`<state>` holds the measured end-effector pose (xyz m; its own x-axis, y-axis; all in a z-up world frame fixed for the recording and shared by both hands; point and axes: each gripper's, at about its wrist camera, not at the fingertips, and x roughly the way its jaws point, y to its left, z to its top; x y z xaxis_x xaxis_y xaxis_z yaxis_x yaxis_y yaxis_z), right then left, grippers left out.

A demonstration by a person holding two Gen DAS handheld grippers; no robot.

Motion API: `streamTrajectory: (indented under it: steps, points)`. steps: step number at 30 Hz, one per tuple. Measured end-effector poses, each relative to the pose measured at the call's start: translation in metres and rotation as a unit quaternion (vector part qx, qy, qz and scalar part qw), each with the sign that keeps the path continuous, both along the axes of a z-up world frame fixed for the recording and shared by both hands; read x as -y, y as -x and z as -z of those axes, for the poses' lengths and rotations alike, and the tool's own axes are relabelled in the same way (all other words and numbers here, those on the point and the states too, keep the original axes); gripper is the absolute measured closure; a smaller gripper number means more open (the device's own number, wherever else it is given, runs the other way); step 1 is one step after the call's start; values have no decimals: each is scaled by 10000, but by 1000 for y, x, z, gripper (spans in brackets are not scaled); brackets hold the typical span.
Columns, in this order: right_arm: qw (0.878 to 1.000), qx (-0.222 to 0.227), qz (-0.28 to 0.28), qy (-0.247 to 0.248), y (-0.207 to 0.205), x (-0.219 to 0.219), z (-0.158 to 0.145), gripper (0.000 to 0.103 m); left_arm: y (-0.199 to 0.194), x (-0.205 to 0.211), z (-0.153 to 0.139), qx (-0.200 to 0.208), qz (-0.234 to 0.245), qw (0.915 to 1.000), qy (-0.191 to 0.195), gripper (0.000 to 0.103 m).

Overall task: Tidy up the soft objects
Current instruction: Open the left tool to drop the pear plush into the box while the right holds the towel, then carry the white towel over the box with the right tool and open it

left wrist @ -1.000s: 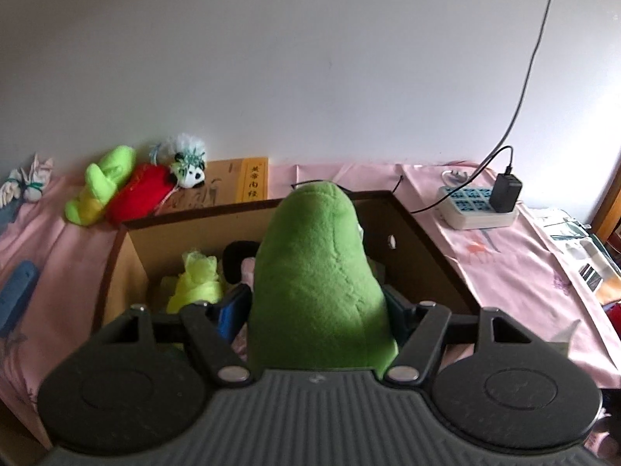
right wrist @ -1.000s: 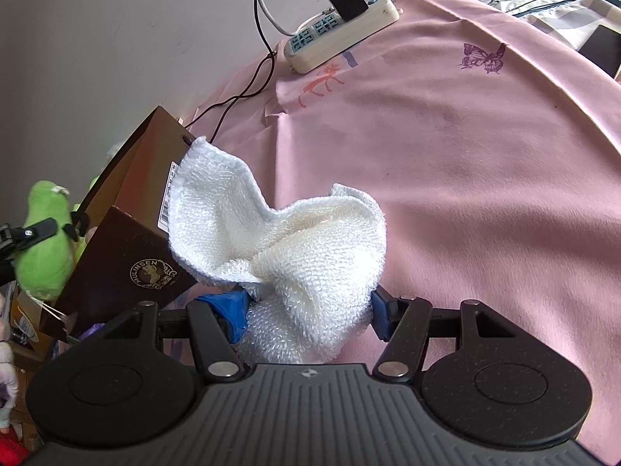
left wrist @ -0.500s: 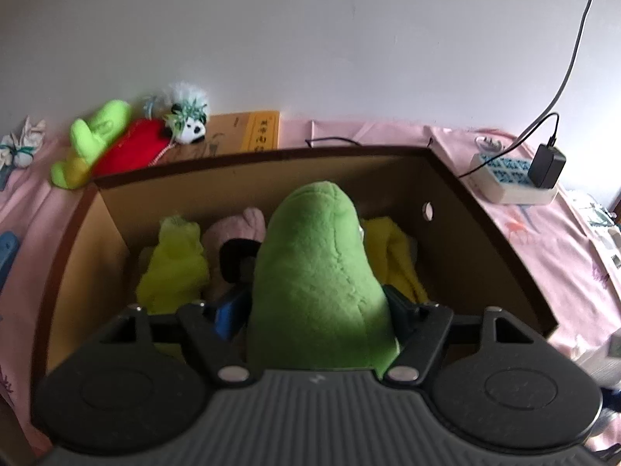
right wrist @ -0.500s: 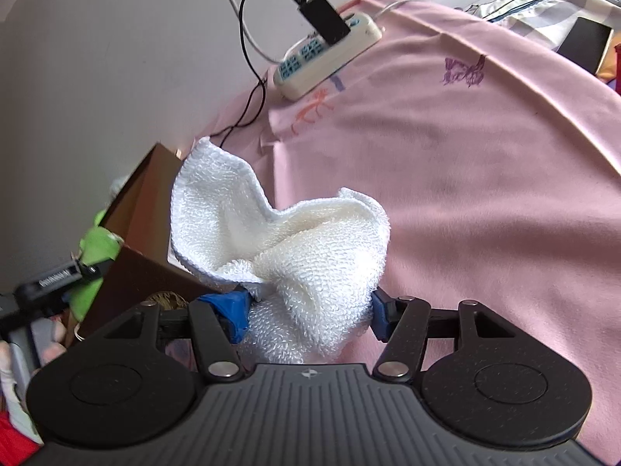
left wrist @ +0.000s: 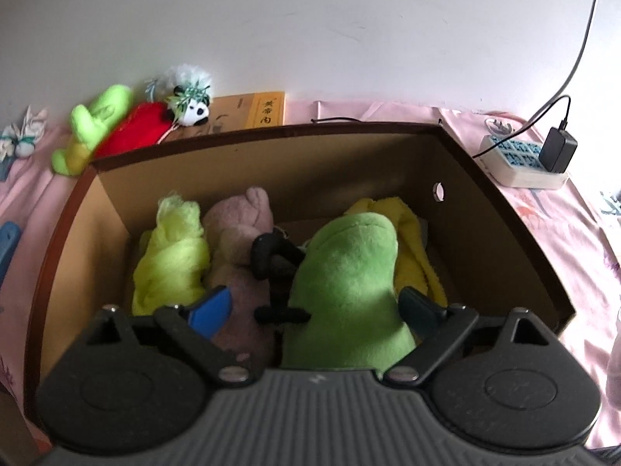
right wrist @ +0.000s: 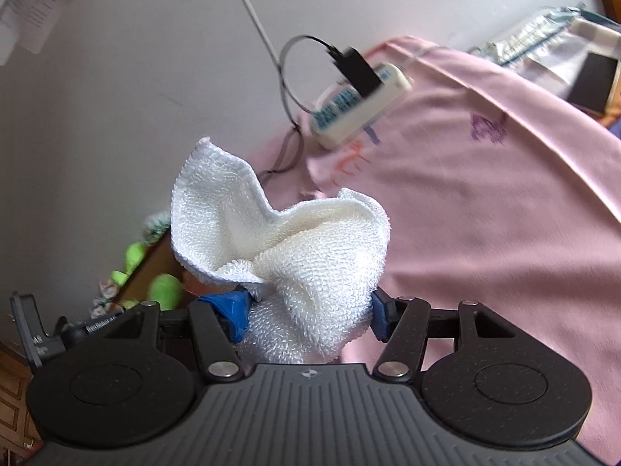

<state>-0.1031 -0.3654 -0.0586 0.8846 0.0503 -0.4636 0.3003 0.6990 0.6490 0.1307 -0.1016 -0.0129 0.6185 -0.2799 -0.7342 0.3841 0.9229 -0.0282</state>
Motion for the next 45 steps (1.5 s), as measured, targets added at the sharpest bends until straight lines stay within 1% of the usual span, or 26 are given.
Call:
streamTrajectory:
  steps: [6, 8, 17, 25, 30, 32, 38, 42, 45]
  points:
    - [9993, 248, -270, 65, -9, -14, -20, 59, 10, -18, -14, -31, -163, 9996, 229, 11]
    - [9988, 290, -375, 117, -12, -19, -24, 59, 14, -24, -18, -11, -210, 9995, 240, 11]
    - [9955, 354, -831, 297, -24, -44, -35, 59, 30, -48, -29, 30, -443, 9989, 150, 11]
    - [9905, 414, -1216, 482, -41, -64, -46, 58, 47, -58, -37, 152, -598, 9980, -119, 11]
    - [9879, 345, -1393, 595, -62, -74, -53, 58, 53, -64, -39, 113, -693, 9970, -313, 11]
    - [9872, 282, -1443, 622, -74, -79, -55, 57, 56, -67, -38, 106, -712, 9969, -310, 11]
    - [9835, 90, -1552, 929, -104, -96, -63, 56, 61, -79, -38, 73, -839, 9960, -289, 11]
    - [9798, -55, -1502, 1315, -128, -108, -68, 55, 63, -87, -38, 41, -919, 9955, -249, 11]
    - [9771, -262, -1376, 1599, -147, -112, -65, 55, 63, -94, -38, 43, -971, 9950, -218, 11]
